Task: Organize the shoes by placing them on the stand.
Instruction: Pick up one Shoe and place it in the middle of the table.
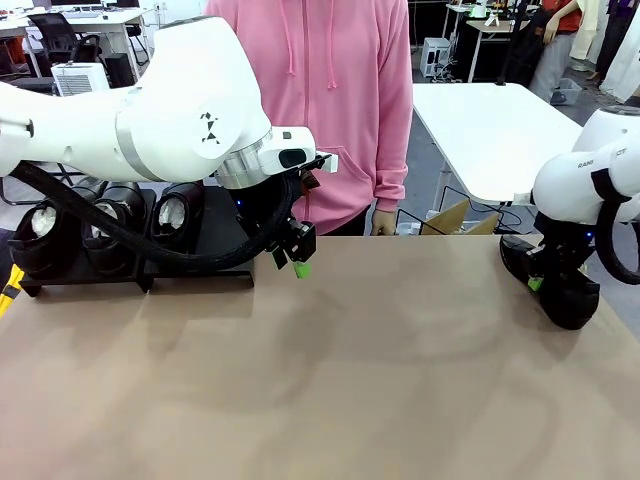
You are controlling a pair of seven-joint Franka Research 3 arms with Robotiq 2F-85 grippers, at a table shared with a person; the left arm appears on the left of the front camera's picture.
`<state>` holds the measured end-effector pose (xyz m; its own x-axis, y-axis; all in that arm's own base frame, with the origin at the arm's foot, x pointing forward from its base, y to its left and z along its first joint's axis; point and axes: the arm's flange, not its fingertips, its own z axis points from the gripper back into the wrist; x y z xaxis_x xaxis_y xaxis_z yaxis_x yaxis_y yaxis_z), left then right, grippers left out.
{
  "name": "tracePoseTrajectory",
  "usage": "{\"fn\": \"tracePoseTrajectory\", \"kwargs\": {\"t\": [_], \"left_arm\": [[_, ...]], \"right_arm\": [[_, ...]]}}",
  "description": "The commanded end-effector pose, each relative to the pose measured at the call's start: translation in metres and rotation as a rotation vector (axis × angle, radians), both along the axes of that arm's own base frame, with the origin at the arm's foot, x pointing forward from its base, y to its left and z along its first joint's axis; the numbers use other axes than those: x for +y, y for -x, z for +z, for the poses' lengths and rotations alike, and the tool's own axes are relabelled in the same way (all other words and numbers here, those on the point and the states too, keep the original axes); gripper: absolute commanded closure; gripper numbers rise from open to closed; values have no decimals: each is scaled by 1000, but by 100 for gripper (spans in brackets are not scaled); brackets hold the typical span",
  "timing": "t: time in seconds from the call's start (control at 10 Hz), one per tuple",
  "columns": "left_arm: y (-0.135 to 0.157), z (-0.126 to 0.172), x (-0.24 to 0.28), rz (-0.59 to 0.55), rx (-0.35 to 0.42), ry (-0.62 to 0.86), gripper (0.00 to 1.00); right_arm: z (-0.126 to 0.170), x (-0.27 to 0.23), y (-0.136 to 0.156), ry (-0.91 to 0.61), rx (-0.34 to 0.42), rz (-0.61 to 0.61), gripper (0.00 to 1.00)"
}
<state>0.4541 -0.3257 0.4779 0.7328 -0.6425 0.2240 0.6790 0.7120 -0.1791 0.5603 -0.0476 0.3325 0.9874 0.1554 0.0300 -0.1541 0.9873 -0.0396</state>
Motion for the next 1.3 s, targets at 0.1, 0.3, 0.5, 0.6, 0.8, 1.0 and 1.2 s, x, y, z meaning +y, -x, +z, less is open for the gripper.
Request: {"fn": "tracePoseTrajectory", "kwargs": {"t": [0.1, 0.3, 0.5, 0.6, 0.8, 1.0, 1.2], "left_arm": [[3, 0, 5, -8, -5, 1, 50], [3, 0, 5, -8, -5, 1, 50], [3, 0, 5, -8, -5, 1, 50], [3, 0, 5, -8, -5, 1, 50], [3, 0, 5, -8, -5, 1, 50], [3, 0, 5, -8, -5, 1, 50], [3, 0, 5, -8, -5, 1, 50]], "right_arm": [[-6, -2, -11, 47, 19, -37, 100], [-5, -4, -11, 49, 22, -54, 100], [6, -1, -4, 16, 22, -118, 100], [23, 5, 4, -23, 1, -205, 100], [79, 34, 27, -116, 72, -597, 100], [103, 99, 60, -187, 96, -721, 100], [106, 159, 102, -213, 62, -652, 100]]}}
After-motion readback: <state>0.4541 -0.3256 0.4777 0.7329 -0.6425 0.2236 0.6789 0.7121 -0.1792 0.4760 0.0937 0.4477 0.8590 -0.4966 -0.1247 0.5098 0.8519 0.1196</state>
